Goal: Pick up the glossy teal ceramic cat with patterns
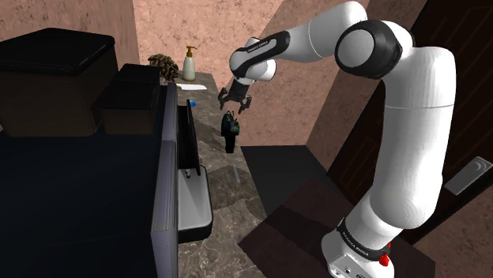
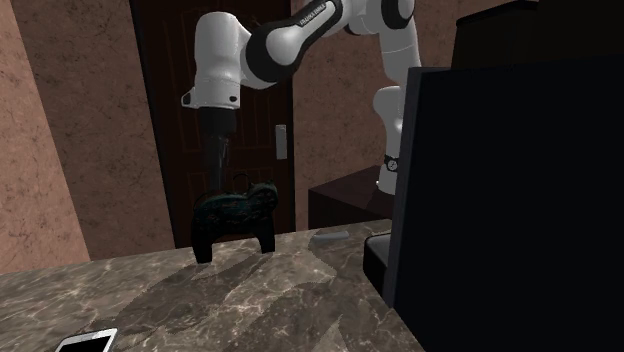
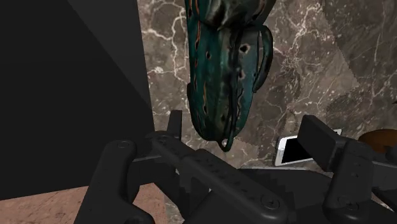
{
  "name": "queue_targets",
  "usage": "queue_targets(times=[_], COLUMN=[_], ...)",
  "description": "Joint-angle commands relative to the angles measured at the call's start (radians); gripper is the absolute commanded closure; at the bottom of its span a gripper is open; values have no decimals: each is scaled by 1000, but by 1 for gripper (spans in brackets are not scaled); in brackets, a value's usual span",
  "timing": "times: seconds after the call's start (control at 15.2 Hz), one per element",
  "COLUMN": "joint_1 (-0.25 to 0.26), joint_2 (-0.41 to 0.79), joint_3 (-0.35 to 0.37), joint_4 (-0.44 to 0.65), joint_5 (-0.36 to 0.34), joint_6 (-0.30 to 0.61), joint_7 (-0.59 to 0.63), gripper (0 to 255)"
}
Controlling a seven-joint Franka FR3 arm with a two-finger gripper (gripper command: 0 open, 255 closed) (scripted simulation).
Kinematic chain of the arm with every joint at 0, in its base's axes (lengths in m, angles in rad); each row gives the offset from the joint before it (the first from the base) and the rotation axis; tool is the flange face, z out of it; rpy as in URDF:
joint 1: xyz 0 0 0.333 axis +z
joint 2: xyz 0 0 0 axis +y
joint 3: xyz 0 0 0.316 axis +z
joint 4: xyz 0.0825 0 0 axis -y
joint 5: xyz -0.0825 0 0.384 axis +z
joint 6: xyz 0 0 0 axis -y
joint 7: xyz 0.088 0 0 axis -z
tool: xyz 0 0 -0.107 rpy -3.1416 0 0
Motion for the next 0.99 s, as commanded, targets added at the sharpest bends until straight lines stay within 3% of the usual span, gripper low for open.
queue_targets(times=[0.0,0.46,0.53,0.92], joint_1=[-2,-6,-5,-4], joint_2=[30,71,72,74], joint_3=[2,9,9,10], joint_4=[21,6,7,11], joint_5=[7,20,20,19], joint_6=[12,68,67,66], joint_7=[3,-12,-11,-10], gripper=[0,0,255,255])
